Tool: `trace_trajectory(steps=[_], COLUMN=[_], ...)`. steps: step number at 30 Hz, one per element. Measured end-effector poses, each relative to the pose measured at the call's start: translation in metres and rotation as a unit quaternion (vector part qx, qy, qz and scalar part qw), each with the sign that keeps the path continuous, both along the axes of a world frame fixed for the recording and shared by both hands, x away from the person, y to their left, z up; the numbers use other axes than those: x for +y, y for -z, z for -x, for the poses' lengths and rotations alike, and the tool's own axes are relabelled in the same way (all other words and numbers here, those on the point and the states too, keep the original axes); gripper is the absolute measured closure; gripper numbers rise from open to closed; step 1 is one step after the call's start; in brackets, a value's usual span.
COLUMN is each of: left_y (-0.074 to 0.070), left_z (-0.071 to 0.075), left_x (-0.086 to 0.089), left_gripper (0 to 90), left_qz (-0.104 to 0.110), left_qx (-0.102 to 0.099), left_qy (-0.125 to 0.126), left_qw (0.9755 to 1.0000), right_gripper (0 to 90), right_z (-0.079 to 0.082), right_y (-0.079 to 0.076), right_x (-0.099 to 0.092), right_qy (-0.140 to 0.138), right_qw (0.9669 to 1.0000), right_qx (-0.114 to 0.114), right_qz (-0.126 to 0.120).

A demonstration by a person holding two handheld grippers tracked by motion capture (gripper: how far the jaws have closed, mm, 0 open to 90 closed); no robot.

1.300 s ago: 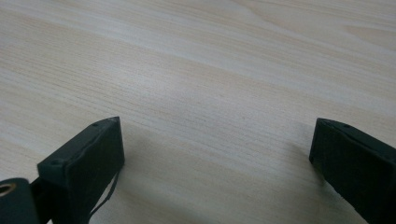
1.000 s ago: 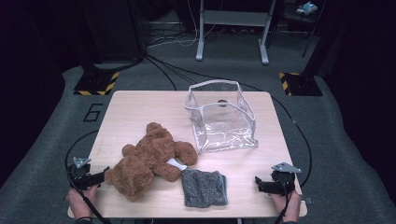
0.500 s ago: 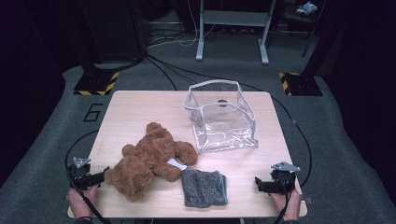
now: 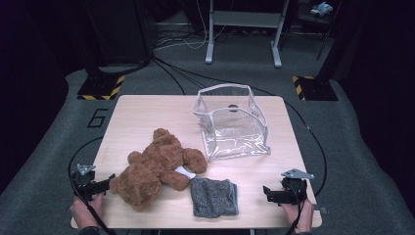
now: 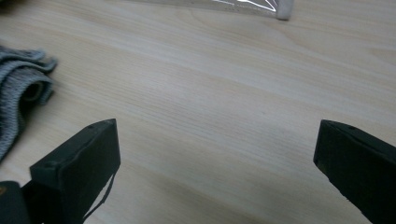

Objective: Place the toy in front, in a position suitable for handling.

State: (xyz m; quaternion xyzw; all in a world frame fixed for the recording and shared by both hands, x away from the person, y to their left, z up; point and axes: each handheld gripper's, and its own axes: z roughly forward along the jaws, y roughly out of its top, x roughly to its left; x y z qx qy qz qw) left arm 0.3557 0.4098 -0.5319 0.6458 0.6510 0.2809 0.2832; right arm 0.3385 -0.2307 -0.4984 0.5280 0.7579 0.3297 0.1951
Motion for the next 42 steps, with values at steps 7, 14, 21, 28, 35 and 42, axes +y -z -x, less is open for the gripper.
trace_trajectory(steps=[7, 14, 21, 28, 35, 42], left_y=[0.000, 0.000, 0.000, 0.000, 0.000, 0.000], left_z=[0.000, -0.001, -0.001, -0.001, -0.001, -0.002], left_x=[0.000, 0.000, 0.000, 0.000, 0.000, 0.000], left_gripper=[8.1, 8.1, 8.1, 8.1, 8.1, 8.1], left_qz=[0.001, -0.001, -0.001, -0.001, 0.000, -0.001], left_qx=[0.002, -0.002, -0.002, -0.002, -0.003, -0.002], left_qy=[0.000, 0.001, 0.002, 0.002, 0.003, 0.005], left_qw=[1.0000, 1.0000, 1.0000, 1.0000, 1.0000, 1.0000], right_gripper=[0.6, 1.2, 1.4, 0.0, 0.0, 0.0], right_z=[0.002, 0.006, 0.007, 0.006, 0.010, 0.011], right_y=[-0.021, -0.034, -0.038, -0.039, -0.041, -0.037], right_x=[0.022, 0.047, 0.069, 0.090, 0.116, 0.140], right_qy=[-0.036, -0.065, -0.096, -0.120, -0.153, -0.186], right_qw=[0.9993, 0.9978, 0.9953, 0.9928, 0.9883, 0.9825], right_qx=[-0.010, -0.015, -0.017, -0.009, -0.005, 0.001], right_qz=[0.004, 0.001, 0.003, -0.001, 0.003, 0.009])
